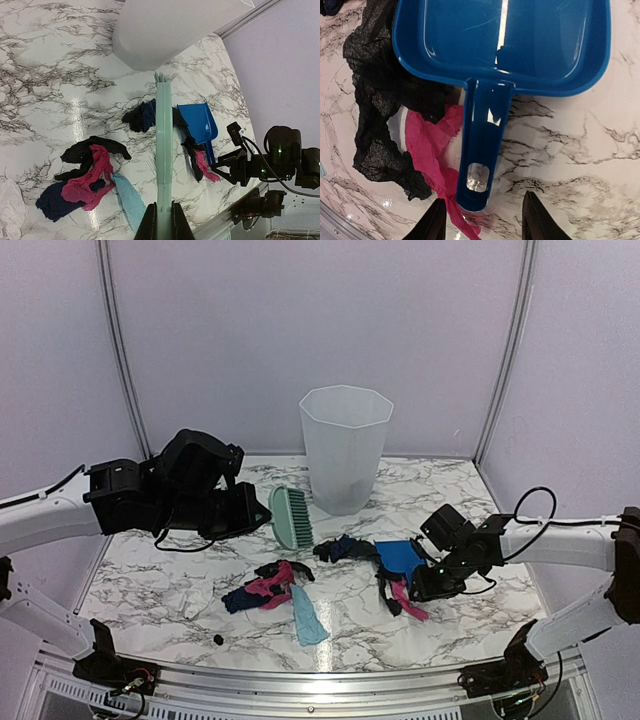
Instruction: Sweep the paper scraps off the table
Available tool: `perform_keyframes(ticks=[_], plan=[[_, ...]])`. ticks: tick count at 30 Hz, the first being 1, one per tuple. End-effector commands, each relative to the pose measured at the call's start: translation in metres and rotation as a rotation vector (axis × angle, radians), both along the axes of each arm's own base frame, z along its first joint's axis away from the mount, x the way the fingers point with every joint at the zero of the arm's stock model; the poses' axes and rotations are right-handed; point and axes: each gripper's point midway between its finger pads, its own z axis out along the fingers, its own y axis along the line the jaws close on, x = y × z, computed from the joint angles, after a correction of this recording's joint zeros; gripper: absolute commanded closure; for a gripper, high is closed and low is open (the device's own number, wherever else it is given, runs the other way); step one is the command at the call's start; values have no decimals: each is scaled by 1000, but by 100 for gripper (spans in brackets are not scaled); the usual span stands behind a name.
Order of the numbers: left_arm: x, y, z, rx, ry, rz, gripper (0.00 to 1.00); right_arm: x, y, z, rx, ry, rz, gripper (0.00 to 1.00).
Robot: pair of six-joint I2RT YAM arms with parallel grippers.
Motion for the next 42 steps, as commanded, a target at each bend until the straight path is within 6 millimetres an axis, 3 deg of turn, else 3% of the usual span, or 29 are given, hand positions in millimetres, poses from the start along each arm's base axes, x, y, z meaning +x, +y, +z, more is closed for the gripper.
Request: perform_keyframes(ticks=[1,10,15,19,25,34,42], plan=[[0,-3,1,0,6,-8,100,11,11,5,16,-31,3,60],[-3,2,3,-3,2,-5,100,18,3,12,-16,-68,-42,68],[-3,2,4,-1,2,-5,100,20,-18,6,-117,-83,-93,70],[-3,0,5,-1,2,-15,100,21,-7,9,-63,-82,-79,68],[-4,-1,5,-3,7,-20,100,35,11,30,76,-210,-61,55],[-5,-1,4,-2,8,-23,100,44,4,25,95,-310,-108,58],[-7,0,2,2,12,-26,100,37,0,3,60,-273,-99,65]])
